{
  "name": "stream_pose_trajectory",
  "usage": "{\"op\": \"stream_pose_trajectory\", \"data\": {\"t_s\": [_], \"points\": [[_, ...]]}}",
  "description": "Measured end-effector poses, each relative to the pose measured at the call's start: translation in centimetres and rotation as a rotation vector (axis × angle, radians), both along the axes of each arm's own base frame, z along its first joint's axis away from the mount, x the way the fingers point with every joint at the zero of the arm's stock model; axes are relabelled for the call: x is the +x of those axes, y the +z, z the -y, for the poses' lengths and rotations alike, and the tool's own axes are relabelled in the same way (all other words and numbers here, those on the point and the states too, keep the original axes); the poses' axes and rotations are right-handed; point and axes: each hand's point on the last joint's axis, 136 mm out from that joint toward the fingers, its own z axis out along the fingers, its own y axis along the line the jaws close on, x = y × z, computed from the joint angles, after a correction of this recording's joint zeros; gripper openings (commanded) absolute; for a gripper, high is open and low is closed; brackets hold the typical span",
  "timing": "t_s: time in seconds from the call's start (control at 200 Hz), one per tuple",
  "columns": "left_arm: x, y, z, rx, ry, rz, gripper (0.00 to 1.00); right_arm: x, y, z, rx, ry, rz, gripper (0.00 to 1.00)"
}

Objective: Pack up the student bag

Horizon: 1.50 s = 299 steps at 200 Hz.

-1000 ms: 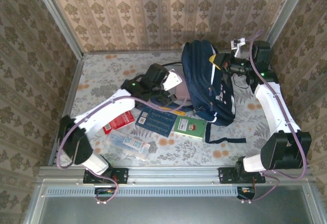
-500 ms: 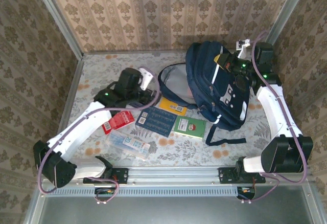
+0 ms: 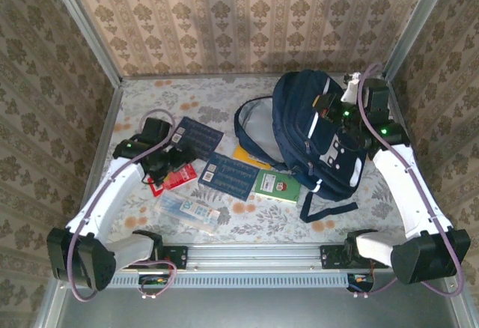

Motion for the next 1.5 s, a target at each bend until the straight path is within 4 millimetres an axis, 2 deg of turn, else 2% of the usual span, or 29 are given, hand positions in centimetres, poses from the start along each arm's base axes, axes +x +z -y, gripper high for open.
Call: {"op": "stream_pose_trajectory", "data": {"t_s": [0.17, 0.33, 0.44, 0.605, 0.89, 1.105, 1.37, 1.495], "points": [[-4.2, -0.9, -2.1, 0.009, 0.17, -0.088, 1.0, -0.7, -0.8, 1.4, -0.058, -0.077, 0.011, 0.0], [-7.5, -4.0, -3.7, 0.077, 0.279, -0.253, 1.0, -1.4, -1.6, 2.7, -0.074, -0.151, 0.02, 0.0], [-8.6, -5.6, -4.2, 0.126, 0.309, -0.351, 1.0, -1.5, -2.4, 2.6, -0.083, -0.162, 0.016, 0.0], [-8.3, -7.0, -4.1, 0.146, 0.33, -0.4, 1.0, -1.5, -3.1, 1.9, -0.088, -0.14, 0.017, 0.0], [-7.0, -10.1, -3.7, 0.172, 0.367, -0.461, 1.0, -1.5, -3.0, 0.8, -0.09, -0.093, 0.041, 0.0], [-5.6, -11.5, -3.3, 0.166, 0.383, -0.449, 1.0, -1.6, -3.1, 0.4, -0.084, -0.068, 0.047, 0.0], [-5.8, -13.3, -3.3, 0.17, 0.39, -0.464, 1.0, -1.7, -3.0, 0.4, -0.086, -0.066, 0.062, 0.0], [-5.6, -13.5, -3.2, 0.159, 0.39, -0.452, 0.94, -1.7, -3.0, 0.4, -0.087, -0.065, 0.062, 0.0]]}}
